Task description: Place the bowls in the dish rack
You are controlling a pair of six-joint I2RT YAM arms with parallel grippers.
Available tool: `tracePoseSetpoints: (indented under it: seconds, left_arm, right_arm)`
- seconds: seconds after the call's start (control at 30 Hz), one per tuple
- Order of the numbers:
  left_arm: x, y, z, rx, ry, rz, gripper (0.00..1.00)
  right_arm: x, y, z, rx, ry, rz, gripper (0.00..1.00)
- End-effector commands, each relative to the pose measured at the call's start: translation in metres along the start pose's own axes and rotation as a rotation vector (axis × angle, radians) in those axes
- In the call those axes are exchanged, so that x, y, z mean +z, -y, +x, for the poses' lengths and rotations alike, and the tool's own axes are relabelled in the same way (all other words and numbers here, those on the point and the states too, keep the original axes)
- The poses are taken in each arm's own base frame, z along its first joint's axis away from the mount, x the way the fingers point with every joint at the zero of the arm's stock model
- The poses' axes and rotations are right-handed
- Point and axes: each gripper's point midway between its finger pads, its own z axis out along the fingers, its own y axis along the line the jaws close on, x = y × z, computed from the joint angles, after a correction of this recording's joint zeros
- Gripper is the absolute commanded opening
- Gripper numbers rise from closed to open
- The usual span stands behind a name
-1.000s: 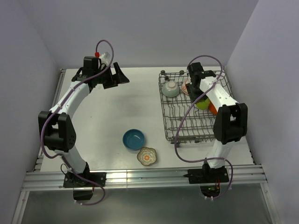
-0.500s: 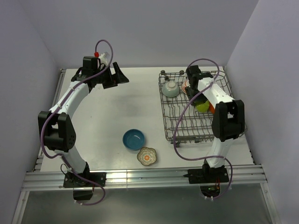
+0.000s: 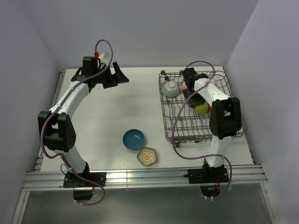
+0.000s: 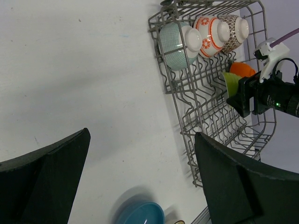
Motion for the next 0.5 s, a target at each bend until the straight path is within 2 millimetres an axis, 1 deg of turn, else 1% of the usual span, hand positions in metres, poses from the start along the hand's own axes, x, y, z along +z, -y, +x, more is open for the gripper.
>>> tracePoseSetpoints:
  seconds: [0.0,0.03,0.17,0.2,0.27,0.33,0.37,0.4,0.43,0.47]
  left_arm:
    - [-0.004,0.006,-0.006,0.02,0.025,0.03,0.99]
    - [-0.004,0.005,-0.007,0.023,0.028,0.028,1.0]
    - [-0.006,0.004,-0.005,0.038,0.027,0.025,0.99]
    - [-0.007,0.003,-0.005,0.051,0.028,0.022,1.0]
    - [-0.01,0.002,-0.003,0.099,0.007,0.024,0.99]
    - [-0.015,0.002,0.006,0.146,-0.034,0.049,1.0]
    - [-0.018,0.003,0.011,0.177,-0.049,0.066,0.99]
    - [-0.023,0.002,0.018,0.254,-0.062,0.086,0.99]
    - [-0.026,0.002,0.024,0.292,-0.077,0.104,0.99]
    - [-0.031,0.001,0.039,0.308,-0.129,0.133,1.0]
  right_arm:
    - [-0.004,-0.007,-0.006,0.006,0.014,-0.004,0.71]
    - [-0.005,-0.007,-0.007,0.008,0.017,-0.003,0.76]
    - [-0.017,-0.008,-0.013,0.014,0.044,-0.019,0.94]
    - [-0.02,-0.008,-0.014,0.014,0.05,-0.022,0.96]
    - [-0.028,-0.007,-0.018,0.017,0.071,-0.027,0.98]
    - [-0.038,-0.005,-0.025,0.024,0.103,-0.038,1.0]
    - [-0.047,-0.001,-0.029,0.037,0.136,-0.041,1.0]
    - [-0.053,0.001,-0.031,0.04,0.158,-0.046,1.0]
    - [-0.06,0.002,-0.034,0.043,0.185,-0.051,1.0]
    - [-0.073,0.005,-0.039,0.056,0.237,-0.066,1.0]
